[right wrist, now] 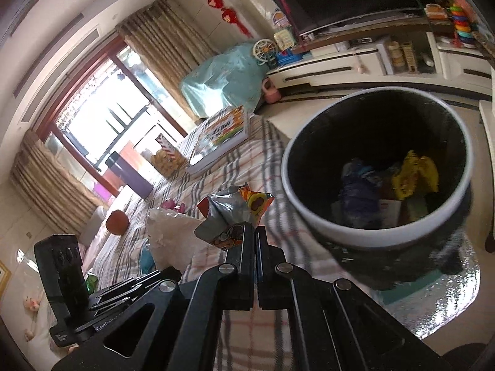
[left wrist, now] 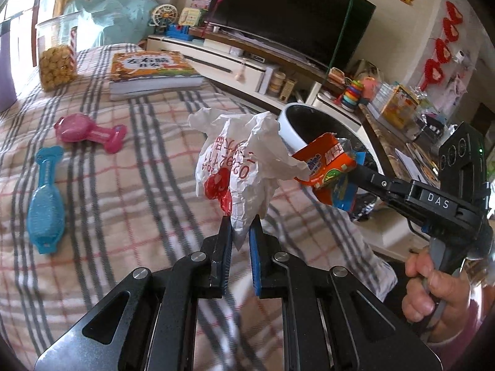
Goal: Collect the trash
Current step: 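Carry both items over the bin and open both tools to drop them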
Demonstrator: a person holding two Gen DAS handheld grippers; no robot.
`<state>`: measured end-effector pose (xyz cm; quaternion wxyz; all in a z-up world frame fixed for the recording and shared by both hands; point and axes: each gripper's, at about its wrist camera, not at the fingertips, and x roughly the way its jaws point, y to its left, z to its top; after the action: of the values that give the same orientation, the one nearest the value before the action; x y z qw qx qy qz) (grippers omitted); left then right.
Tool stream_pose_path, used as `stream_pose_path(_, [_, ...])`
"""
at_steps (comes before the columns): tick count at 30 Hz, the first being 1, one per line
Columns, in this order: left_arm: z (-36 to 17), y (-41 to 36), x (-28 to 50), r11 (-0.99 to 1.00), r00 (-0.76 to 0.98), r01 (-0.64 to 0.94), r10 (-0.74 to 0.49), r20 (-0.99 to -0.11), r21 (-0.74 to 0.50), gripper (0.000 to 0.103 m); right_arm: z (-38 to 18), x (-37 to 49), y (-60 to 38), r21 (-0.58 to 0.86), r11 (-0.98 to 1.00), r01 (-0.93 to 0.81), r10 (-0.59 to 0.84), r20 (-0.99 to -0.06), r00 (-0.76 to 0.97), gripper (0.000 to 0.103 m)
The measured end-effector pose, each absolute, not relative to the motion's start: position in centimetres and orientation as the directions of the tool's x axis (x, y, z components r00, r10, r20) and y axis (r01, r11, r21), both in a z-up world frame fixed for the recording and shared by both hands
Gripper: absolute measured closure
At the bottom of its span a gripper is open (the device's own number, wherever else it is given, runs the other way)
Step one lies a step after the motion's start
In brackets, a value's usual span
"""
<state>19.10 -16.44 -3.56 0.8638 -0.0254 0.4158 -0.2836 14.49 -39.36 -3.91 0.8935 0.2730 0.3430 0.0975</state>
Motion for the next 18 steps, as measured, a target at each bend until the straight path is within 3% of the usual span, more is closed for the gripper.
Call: stream_pose_path(18, [-2.9, -21.1, 18.2, 0.796, 0.449, 0.538, -0.549, -0.705, -0.277, 0.093, -2.8, 11.6, -44.1, 0.555, 0.827, 0.086, 0.274, -0.533, 0.8, 0.103])
